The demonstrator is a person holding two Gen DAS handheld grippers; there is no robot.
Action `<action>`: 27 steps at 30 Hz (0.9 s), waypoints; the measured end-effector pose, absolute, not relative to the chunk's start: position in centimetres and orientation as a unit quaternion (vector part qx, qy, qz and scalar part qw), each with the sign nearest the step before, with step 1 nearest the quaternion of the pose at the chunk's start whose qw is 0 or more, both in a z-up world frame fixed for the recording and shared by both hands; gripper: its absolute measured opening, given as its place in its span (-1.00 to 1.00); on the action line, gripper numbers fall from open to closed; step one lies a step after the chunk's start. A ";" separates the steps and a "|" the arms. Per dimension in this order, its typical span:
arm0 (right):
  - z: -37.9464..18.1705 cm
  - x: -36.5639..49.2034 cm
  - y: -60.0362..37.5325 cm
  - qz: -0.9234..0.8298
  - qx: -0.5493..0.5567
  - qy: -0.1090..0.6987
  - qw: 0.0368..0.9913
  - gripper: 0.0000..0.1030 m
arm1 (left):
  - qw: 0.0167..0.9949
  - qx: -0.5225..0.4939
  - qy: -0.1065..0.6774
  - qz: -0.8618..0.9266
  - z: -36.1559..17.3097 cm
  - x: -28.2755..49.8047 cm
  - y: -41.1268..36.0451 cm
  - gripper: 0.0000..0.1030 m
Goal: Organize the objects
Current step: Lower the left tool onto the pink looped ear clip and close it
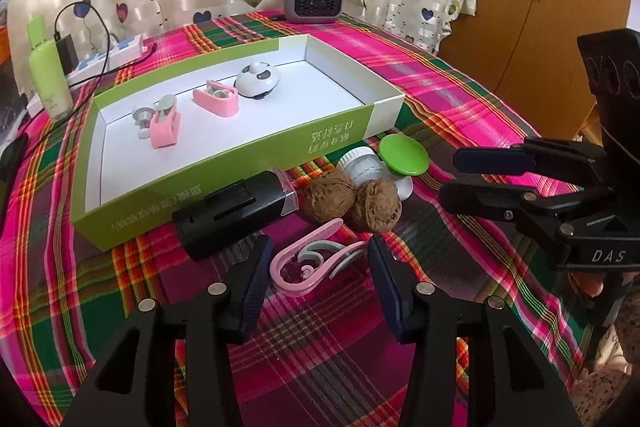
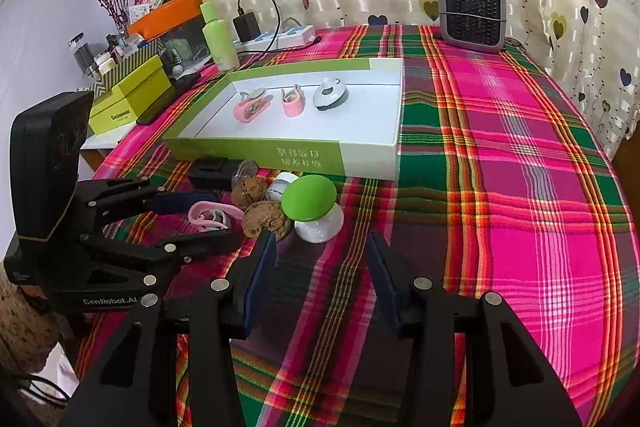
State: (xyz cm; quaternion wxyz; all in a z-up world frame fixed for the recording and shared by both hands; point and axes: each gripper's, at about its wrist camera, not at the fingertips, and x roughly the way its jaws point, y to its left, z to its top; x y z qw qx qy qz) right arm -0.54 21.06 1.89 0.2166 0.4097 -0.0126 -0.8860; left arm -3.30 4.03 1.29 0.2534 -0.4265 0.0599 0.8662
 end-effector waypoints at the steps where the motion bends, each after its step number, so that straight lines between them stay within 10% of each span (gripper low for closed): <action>1: 1.9 -0.5 21.0 -0.886 0.410 -0.013 0.217 -0.08 | 0.251 -0.427 0.060 0.867 1.3 -3.2 4.0 -0.09; 17: 1.4 0.1 19.6 -0.880 0.414 -0.007 0.233 -0.08 | 0.234 -0.426 0.044 0.873 1.2 -2.0 2.4 -0.09; 22: 1.4 0.3 19.2 -0.880 0.412 -0.006 0.238 -0.08 | 0.215 -0.426 0.048 0.878 1.2 -1.7 2.0 -0.62; 27: 1.6 0.1 18.6 -0.880 0.407 -0.011 0.244 -0.08 | 0.204 -0.426 0.045 0.880 1.2 -1.3 1.3 -0.62</action>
